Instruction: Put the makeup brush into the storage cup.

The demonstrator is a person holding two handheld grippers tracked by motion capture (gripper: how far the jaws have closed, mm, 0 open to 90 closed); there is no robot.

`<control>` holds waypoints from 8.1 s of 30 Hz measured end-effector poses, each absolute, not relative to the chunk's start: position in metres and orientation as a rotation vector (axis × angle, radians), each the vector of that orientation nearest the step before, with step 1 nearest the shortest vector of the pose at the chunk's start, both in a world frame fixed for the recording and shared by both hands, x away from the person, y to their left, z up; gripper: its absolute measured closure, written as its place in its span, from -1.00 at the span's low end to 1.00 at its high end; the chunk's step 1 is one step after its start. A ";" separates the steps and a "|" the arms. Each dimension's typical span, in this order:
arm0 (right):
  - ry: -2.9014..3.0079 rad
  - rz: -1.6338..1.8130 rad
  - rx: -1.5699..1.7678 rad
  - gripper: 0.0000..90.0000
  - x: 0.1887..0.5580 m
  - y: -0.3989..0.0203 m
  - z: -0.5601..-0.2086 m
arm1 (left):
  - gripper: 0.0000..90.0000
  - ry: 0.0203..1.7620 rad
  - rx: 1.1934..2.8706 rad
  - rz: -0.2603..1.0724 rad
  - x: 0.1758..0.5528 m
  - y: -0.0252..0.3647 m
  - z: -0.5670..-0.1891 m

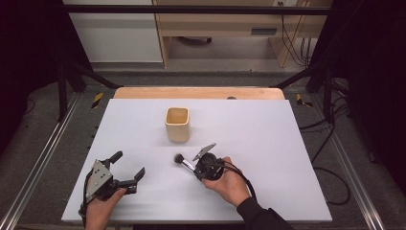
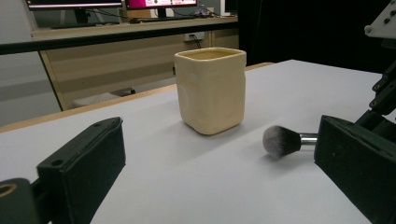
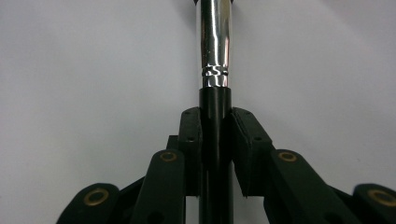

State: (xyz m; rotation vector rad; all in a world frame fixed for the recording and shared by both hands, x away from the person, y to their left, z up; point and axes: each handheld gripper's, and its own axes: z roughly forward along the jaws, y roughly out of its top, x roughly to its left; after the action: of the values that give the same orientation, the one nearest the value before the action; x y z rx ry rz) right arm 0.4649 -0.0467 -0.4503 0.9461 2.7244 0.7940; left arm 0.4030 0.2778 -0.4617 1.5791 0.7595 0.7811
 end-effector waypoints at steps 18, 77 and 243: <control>2.552 1.006 0.952 0.66 0.461 -0.083 -0.423 | -0.96 0.770 1.568 0.755 0.402 0.277 -0.460; 2.010 1.541 0.683 0.66 0.447 -0.052 -0.420 | -0.92 0.871 1.509 0.448 0.431 0.197 -0.393; 1.877 1.437 1.011 -0.87 0.431 -0.197 -0.455 | 0.56 0.909 1.572 0.805 0.531 0.177 -0.311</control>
State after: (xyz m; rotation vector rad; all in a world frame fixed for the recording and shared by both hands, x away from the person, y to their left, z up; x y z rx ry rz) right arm 0.4306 -0.1973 -0.4551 1.0112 1.8767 1.4371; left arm 0.5308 0.1768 -0.3113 1.5719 0.9090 0.8051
